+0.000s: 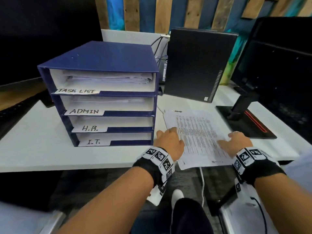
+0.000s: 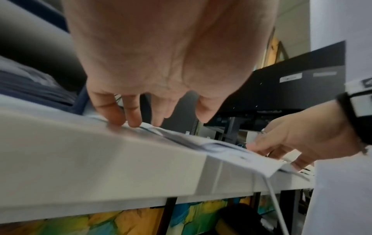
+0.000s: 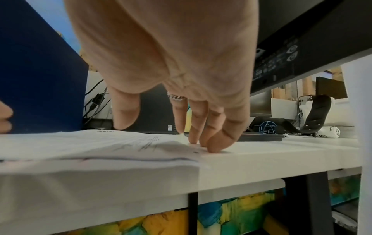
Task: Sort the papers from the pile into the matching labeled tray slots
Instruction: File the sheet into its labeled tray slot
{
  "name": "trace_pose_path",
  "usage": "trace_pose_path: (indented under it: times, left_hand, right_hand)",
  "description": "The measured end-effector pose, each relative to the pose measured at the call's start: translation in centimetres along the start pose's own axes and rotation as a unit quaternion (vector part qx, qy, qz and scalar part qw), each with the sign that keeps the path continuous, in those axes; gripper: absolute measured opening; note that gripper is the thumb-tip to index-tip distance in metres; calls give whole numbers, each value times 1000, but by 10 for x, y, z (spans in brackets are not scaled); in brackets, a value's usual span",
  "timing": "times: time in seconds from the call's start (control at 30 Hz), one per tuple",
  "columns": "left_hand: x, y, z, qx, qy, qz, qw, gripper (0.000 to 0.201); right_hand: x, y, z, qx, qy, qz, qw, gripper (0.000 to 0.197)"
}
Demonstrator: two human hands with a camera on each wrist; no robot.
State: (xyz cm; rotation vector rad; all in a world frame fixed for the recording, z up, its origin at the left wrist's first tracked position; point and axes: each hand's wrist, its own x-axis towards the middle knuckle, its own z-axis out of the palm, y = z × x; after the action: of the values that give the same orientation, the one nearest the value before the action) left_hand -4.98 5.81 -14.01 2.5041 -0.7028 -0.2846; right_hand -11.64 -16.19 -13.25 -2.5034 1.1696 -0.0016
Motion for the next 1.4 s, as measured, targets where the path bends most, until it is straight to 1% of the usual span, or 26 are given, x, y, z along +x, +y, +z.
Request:
trace_pose_path:
  times: [0.07, 0.1, 0.13, 0.17, 0.23, 0.27, 0.33, 0.37, 0.4, 0.43, 0.47, 0.5, 0.57, 0.6, 0.7, 0.8, 0.87, 0.97, 1.1, 1.13, 1.2, 1.27, 1.33, 1.4]
  left_hand:
    - [8, 1, 8, 55, -49, -27, 997, 57]
    - [11, 3, 10, 76, -70, -26, 994, 56]
    - [14, 4, 12, 96, -86, -22, 991, 55]
    - [15, 6, 13, 113, -101, -18, 988, 57]
    - [18, 6, 17, 130, -116, -8, 985, 65]
    - [18, 4, 20, 129, -111, -3, 985, 66]
    - [19, -2, 26, 119, -90, 3, 989, 63]
    - [20, -5, 30, 111, -86, -3, 990, 63]
    - [21, -7, 33, 104, -88, -11, 991, 63]
    - [23, -8, 35, 99, -93, -19, 991, 64]
    - [25, -7, 38, 98, -95, -28, 990, 65]
    - [25, -6, 38, 100, -93, -37, 990, 65]
    - [24, -2, 38, 112, -88, -49, 989, 62]
    - [24, -2, 38, 115, -85, -51, 988, 60]
    - [23, -5, 38, 115, -86, -39, 989, 56]
    - [23, -8, 32, 73, -98, -20, 992, 55]
    - [22, -11, 30, 46, -101, -18, 994, 53]
    - [21, -13, 32, 18, -72, -21, 997, 51]
    - [25, -10, 35, 12, -71, -47, 996, 57]
    - [26, -9, 36, 16, -71, -53, 996, 58]
    - [27, -10, 39, 21, -63, -62, 996, 57]
    - [27, -11, 41, 35, -67, -66, 995, 56]
    - [28, -10, 43, 111, -95, -50, 988, 57]
    - [31, -10, 42, 160, -100, -35, 981, 60]
  right_hand:
    - [6, 9, -2, -15, -37, -4, 999, 75]
    - [10, 11, -2, -6, -45, 1, 999, 78]
    - [14, 11, -2, 14, -48, 5, 999, 77]
    - [17, 12, -3, 43, -48, 17, 998, 72]
    - [22, 13, -5, 102, -42, 28, 993, 56]
    - [25, 14, -6, 114, -42, 33, 992, 55]
    - [24, 14, -12, 102, -44, 37, 993, 54]
    - [25, 15, -14, 93, -46, 54, 993, 47]
    - [27, 16, -17, 103, -40, 69, 992, 36]
    - [27, 18, -21, 90, -39, 79, 992, 27]
    - [25, 22, -23, 65, -41, 83, 994, 21]
    - [24, 26, -27, 44, -51, 88, 994, 22]
    - [28, 37, -30, 39, -40, 95, 994, 26]
    - [28, 39, -32, 52, -28, 95, 994, 24]
    - [24, 39, -31, 70, -25, 89, 993, 18]
    - [21, 30, -28, 106, -23, 49, 993, 21]
    - [19, 24, -25, 111, -27, 34, 993, 22]
    - [17, 23, -23, 111, -41, 40, 992, 18]
    - [12, 27, -21, 156, -16, 58, 986, 13]
    - [11, 26, -22, 160, -16, 62, 985, 16]
    - [12, 25, -27, 153, -14, 67, 986, 34]
    - [16, 26, -32, 131, -1, 71, 989, 41]
    - [22, 32, -33, 113, 14, 70, 991, 36]
    - [28, 39, -31, 108, 45, 79, 990, 20]
